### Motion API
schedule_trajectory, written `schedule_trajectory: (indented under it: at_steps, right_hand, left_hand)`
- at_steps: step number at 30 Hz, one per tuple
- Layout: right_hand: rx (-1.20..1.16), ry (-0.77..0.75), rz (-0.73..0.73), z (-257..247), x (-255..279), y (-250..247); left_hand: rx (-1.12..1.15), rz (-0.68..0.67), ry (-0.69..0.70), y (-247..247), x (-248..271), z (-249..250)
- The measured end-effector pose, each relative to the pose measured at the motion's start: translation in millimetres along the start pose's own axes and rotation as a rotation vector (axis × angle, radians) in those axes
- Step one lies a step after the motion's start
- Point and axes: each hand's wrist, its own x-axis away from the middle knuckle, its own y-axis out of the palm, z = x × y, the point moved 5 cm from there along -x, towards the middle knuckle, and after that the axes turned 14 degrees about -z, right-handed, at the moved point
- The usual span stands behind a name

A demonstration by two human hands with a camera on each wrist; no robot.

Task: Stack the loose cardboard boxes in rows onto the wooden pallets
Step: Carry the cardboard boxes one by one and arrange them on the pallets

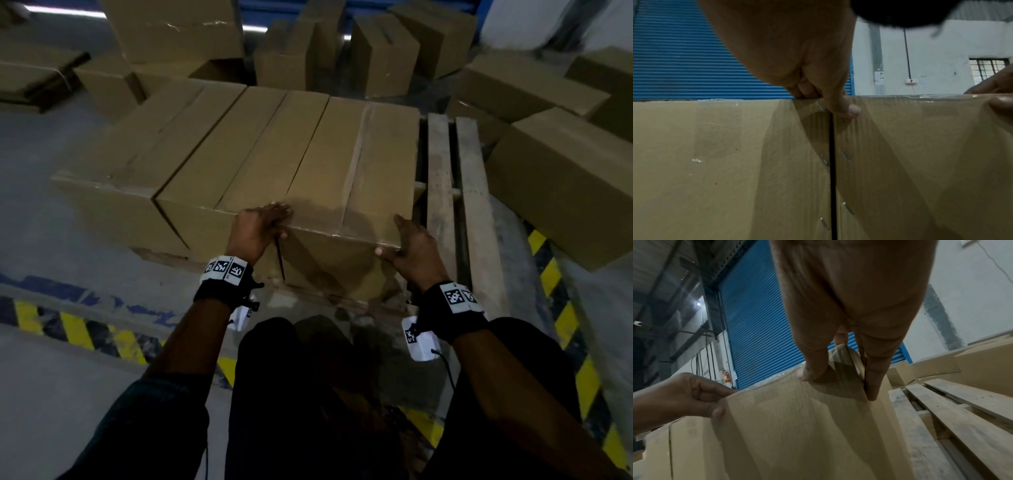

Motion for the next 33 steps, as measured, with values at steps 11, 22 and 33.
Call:
schedule_trajectory:
  at_steps: [11,22,33]
  right_hand:
    - [-0.084,-0.038,0.008,-2.1,5.5,-3.1]
    - [-0.105,-0.008,-0.094,-1.8,0.0,-10.3]
    - [-0.197,-0.07,0.125,-36.4,37.3,-74.3]
  left_hand:
    - [-0.103,-0.057,-0.061,6.9,-2.2,-8.6]
    - [-0.144,-0.035,-0.19,15.8,-5.4,-1.7]
    - [-0.139,-0.177,-0.25,9.6,-16.0,127.2]
